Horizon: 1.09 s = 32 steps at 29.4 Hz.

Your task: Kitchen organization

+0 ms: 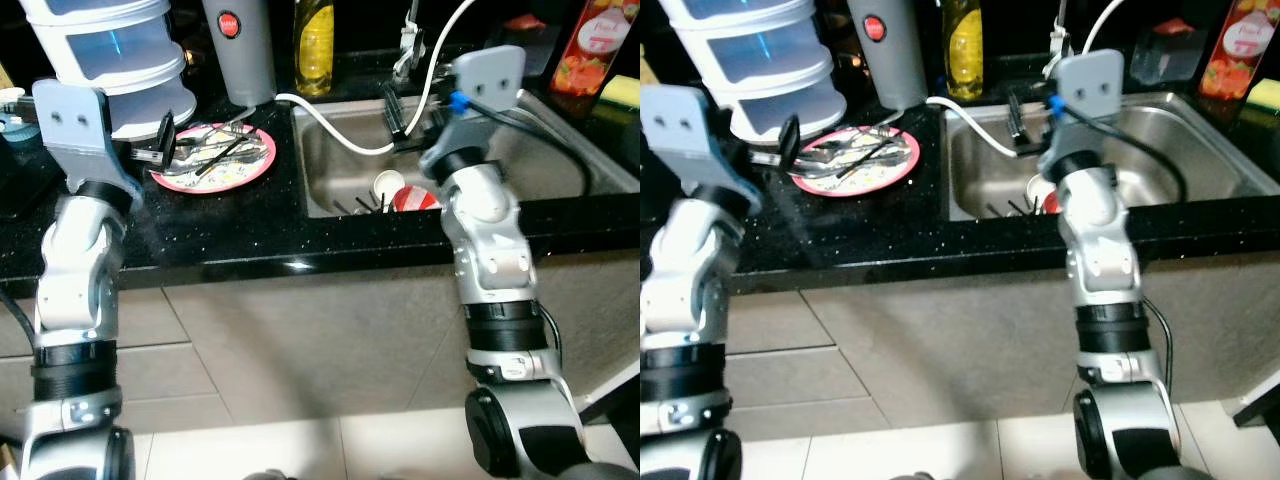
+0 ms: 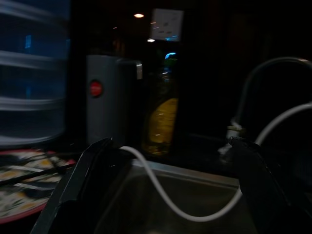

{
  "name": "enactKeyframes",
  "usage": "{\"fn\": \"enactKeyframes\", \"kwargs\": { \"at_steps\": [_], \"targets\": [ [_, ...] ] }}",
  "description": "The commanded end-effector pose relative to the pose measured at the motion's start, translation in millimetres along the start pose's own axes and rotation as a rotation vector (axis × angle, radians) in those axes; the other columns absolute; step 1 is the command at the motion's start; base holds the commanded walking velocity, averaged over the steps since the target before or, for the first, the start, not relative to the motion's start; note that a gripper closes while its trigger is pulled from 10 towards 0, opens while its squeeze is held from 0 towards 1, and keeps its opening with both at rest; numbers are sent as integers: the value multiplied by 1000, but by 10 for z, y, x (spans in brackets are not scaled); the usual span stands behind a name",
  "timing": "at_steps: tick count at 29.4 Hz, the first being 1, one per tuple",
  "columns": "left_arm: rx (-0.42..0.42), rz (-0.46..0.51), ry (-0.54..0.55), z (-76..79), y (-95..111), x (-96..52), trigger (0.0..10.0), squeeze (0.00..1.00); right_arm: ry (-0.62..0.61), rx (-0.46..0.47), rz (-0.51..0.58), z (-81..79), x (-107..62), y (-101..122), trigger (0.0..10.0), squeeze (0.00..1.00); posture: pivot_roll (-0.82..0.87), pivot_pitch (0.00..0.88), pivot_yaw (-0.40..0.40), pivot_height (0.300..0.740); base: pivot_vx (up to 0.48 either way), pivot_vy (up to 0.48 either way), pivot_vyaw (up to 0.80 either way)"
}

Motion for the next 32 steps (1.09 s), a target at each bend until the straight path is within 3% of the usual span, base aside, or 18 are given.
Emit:
{"fn": "enactKeyframes", "kwargs": {
  "at_steps": [1,5,13,20,21,26,32],
  "targets": [
    [-1,-14,18,-3,-21,-44,10000,0,16,9,6,-37,32,10,10000,0,107,0,2,740,0,0,0],
    [31,-48,54,-2,-91,-161,10000,0,49,25,-4,-160,27,-57,10000,0,111,0,3,740,0,0,0],
    [2,-111,9,77,-180,-238,10000,0,26,41,-23,-144,9,-165,10000,0,125,0,25,740,0,0,0],
    [-6,-162,-36,235,-336,-365,10000,0,-4,38,-89,-174,-133,-428,10000,0,110,0,48,740,0,0,0],
    [18,-179,-37,256,-384,-412,10000,0,-35,24,-141,-81,-223,-588,10000,0,135,0,39,740,0,0,0],
    [21,-187,-29,235,-387,-431,10000,0,-44,19,-144,-37,-187,-599,10000,0,142,0,28,740,0,0,0],
    [17,-186,-10,226,-377,-434,10000,0,-23,21,-116,-92,-102,-515,10000,0,143,0,8,740,0,0,0]
  ]
}}
Point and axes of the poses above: a point about 5 cm out from each wrist's last joint towards the gripper, its own x axis pointing out of the wrist towards the gripper, its own y axis along the axis of the wrist's last joint, z = x × y, the point moved 5 cm from there along x, pointing out of the wrist towards the gripper, and after that the axes turned 6 degrees about x, right-handed, at the moved point
